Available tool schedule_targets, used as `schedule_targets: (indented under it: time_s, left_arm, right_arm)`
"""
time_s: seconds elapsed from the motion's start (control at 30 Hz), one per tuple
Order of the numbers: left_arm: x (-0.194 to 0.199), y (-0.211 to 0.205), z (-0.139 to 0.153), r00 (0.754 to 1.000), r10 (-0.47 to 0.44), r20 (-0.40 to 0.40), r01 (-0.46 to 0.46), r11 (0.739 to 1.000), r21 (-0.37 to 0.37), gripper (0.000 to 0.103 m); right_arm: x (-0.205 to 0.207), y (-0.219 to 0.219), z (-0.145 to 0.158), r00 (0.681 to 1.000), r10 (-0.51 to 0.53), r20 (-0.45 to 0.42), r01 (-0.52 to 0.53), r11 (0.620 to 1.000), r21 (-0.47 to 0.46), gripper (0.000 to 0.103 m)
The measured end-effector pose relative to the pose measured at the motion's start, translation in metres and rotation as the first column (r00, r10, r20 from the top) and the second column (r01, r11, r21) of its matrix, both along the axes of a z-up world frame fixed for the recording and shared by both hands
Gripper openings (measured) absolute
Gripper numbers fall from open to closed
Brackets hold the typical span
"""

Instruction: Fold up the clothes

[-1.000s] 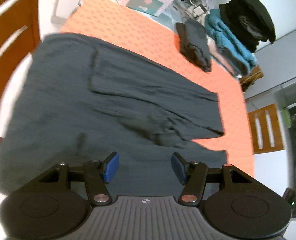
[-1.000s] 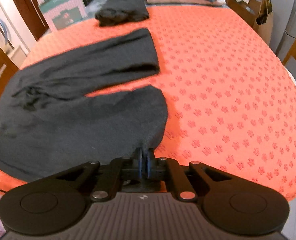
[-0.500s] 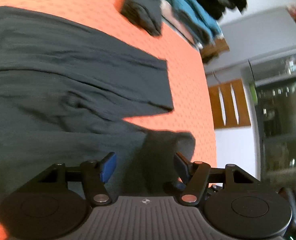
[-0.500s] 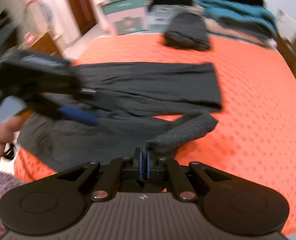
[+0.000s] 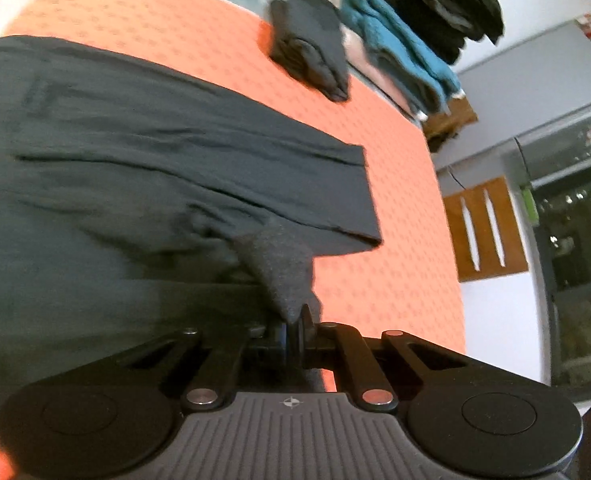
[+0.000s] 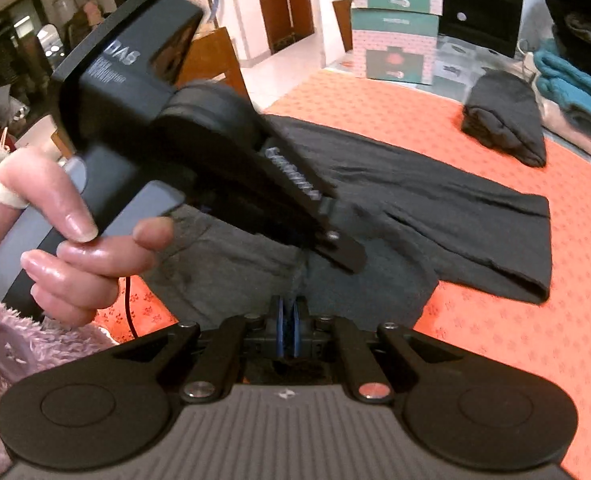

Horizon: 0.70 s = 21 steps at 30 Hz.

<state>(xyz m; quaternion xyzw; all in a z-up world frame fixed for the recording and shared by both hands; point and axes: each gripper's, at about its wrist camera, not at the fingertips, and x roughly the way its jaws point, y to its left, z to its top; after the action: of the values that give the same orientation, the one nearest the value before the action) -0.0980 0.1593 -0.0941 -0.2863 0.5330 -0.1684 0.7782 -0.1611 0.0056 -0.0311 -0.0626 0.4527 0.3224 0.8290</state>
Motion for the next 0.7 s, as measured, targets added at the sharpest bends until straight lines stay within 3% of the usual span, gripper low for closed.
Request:
schedule_targets:
  time_s: [0.1,0.17,0.27,0.47,0.7]
  left_arm:
    - [-0.004,0.02,0.002,1.0,0.02,0.01,-0.02,0.999,0.031,0.007]
    - [-0.007,0.038,0.005,0.999,0.027,0.017,-0.028,0.998,0.051,0.007]
    - [-0.009,0.062,0.009,0.999,0.021,0.037,-0.024,0.994,0.104,0.007]
    - [-0.01,0.098,0.009,0.999,-0.008,0.037,0.0,0.979,0.203,0.007]
    - [-0.012,0.124,-0.002,0.999,0.032,-0.015,-0.028,0.976,0.214,0.007]
  right_arm:
    - [0.003,-0.007,0.005,1.0,0.002,-0.022,-0.001,0.999,0.046,0.01]
    - [0.005,-0.019,0.008,0.998,-0.012,-0.06,0.019,0.993,0.112,0.023]
    - [0.008,-0.045,0.005,0.99,-0.07,-0.12,0.094,0.974,0.207,0.031]
    - [0.012,-0.074,-0.007,0.971,-0.185,-0.15,0.206,0.969,0.139,0.031]
    - [0.019,-0.085,-0.016,0.959,-0.244,-0.147,0.259,0.962,0.09,0.031]
